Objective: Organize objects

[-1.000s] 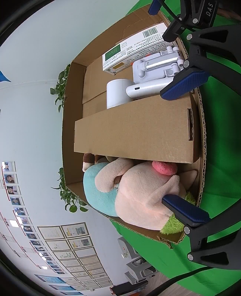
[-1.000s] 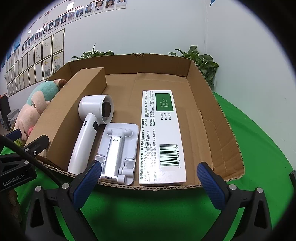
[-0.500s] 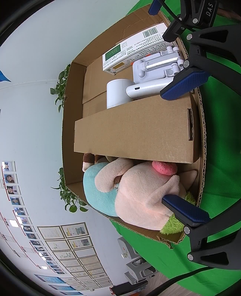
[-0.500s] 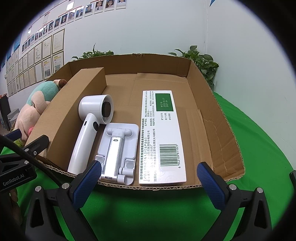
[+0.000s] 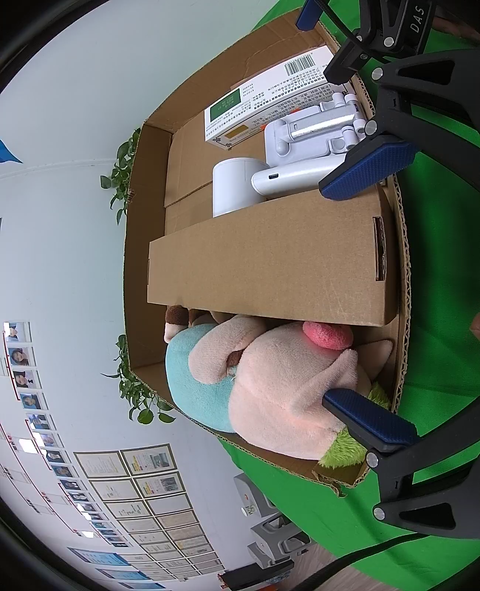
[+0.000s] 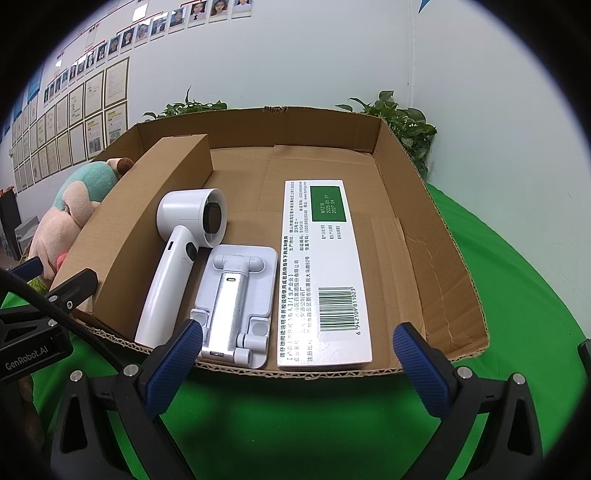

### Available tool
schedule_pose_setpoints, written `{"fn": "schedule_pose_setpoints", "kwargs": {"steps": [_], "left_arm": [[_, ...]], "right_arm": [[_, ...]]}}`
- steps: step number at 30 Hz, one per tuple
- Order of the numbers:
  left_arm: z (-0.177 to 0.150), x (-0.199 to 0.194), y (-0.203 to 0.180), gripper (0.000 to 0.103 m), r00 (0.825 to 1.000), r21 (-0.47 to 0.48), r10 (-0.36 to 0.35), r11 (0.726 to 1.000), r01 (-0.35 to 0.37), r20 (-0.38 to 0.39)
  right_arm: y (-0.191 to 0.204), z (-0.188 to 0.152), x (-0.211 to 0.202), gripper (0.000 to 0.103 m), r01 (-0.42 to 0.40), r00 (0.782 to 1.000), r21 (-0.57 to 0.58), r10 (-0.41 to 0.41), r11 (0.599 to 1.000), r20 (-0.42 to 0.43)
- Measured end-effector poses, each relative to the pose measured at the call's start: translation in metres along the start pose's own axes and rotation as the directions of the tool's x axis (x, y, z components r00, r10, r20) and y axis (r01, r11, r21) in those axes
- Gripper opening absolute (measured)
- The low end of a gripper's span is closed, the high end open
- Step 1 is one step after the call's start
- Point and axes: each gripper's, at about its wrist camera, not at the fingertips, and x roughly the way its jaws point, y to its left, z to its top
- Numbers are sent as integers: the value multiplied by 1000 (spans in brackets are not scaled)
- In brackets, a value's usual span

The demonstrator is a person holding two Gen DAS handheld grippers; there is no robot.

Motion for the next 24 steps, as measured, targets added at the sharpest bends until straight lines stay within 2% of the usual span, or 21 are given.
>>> {"fn": "schedule_pose_setpoints", "kwargs": {"steps": [24], "left_arm": [[0, 1, -1, 103, 1000, -1, 1, 1000, -1, 1]], "right_arm": [[0, 1, -2, 102, 0, 1000, 1, 0, 1000, -2]]}}
